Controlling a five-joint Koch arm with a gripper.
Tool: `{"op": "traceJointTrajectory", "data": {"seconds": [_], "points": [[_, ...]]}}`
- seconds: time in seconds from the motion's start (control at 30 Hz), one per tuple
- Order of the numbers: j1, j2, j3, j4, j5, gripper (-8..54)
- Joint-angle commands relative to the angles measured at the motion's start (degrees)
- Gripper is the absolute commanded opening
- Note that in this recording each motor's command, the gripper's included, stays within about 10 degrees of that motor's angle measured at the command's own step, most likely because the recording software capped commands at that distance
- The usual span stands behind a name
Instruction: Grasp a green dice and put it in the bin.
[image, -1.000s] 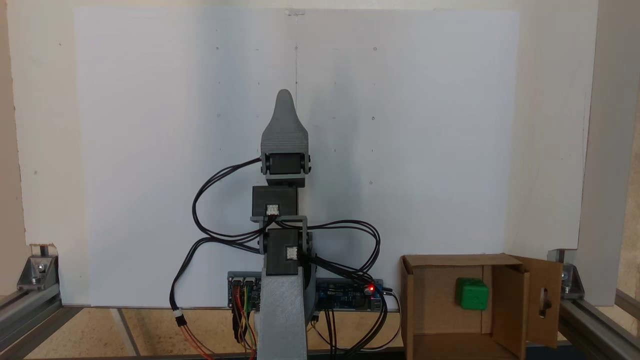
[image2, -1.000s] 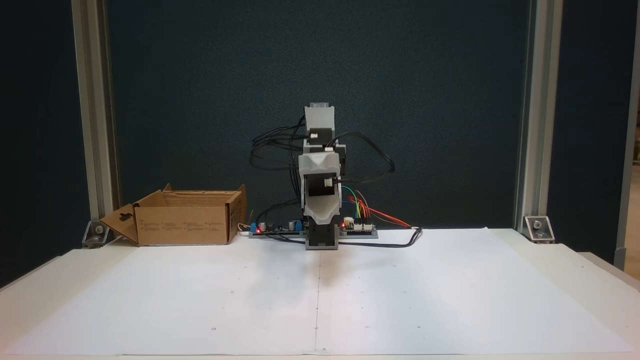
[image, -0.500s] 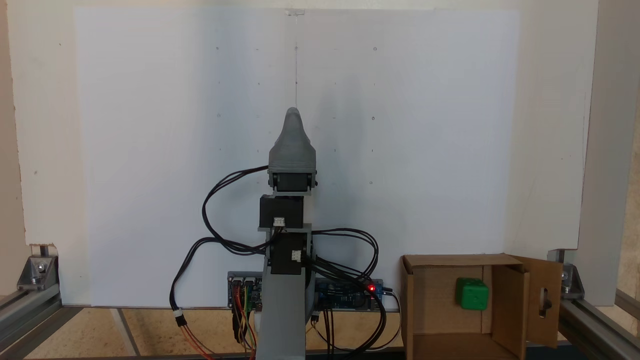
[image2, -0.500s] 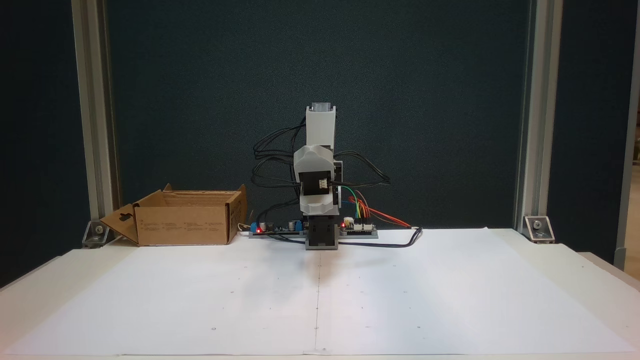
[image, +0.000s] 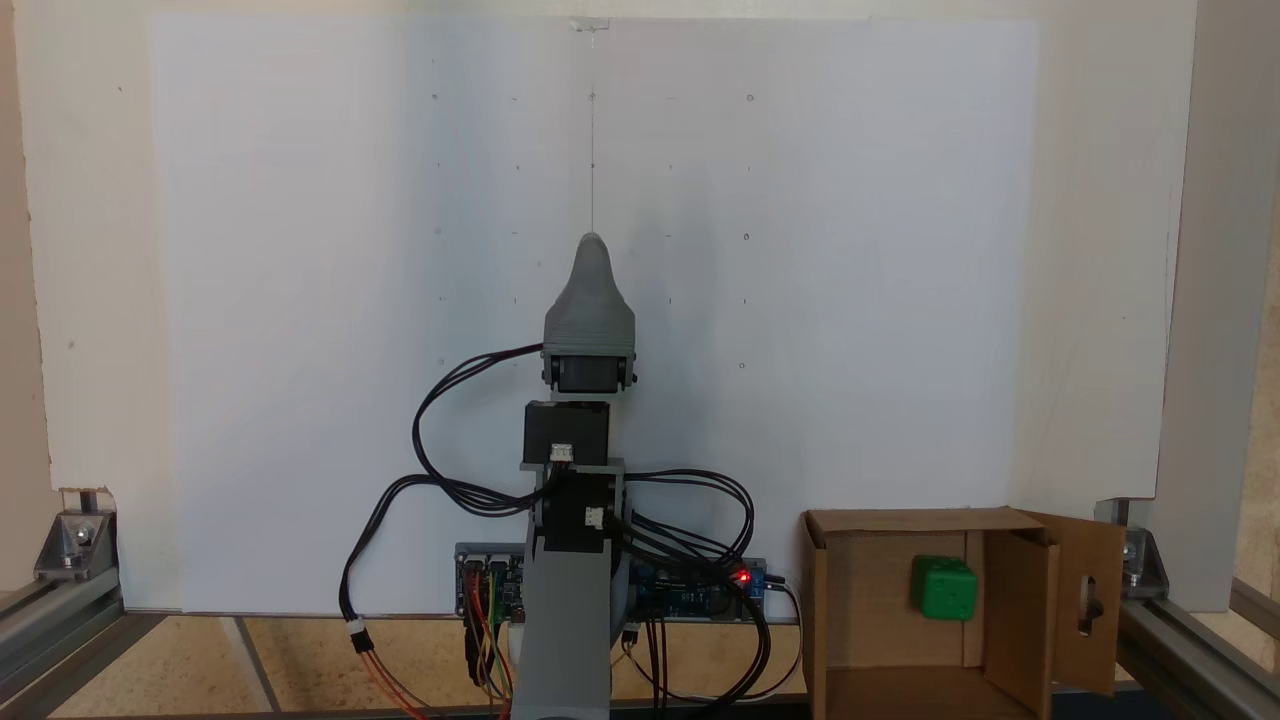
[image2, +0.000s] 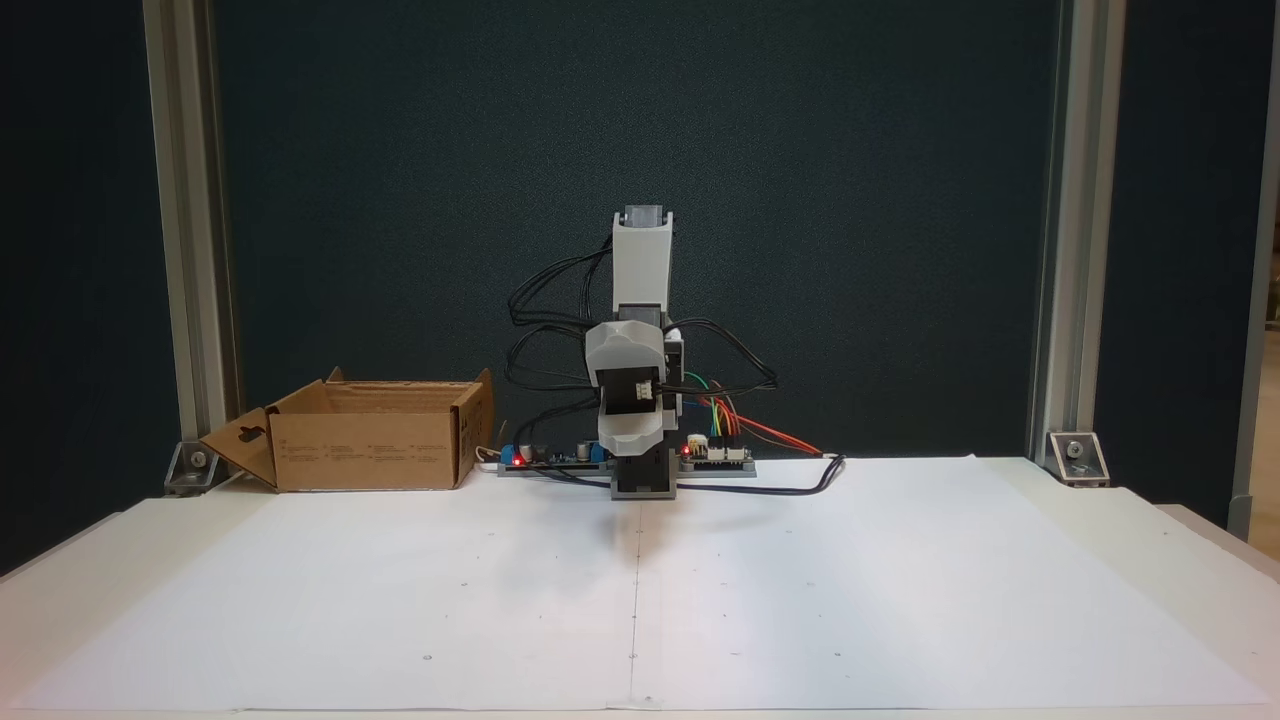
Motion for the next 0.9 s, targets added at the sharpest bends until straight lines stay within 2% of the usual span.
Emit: {"op": "traceJointTrajectory", "data": {"seconds": [0.0,0.87], "points": [[0.35,6.68,-0.88,-4.48,-1.23,43.9],[0.26,6.68,4.39,-10.63,-1.58,44.0]]}}
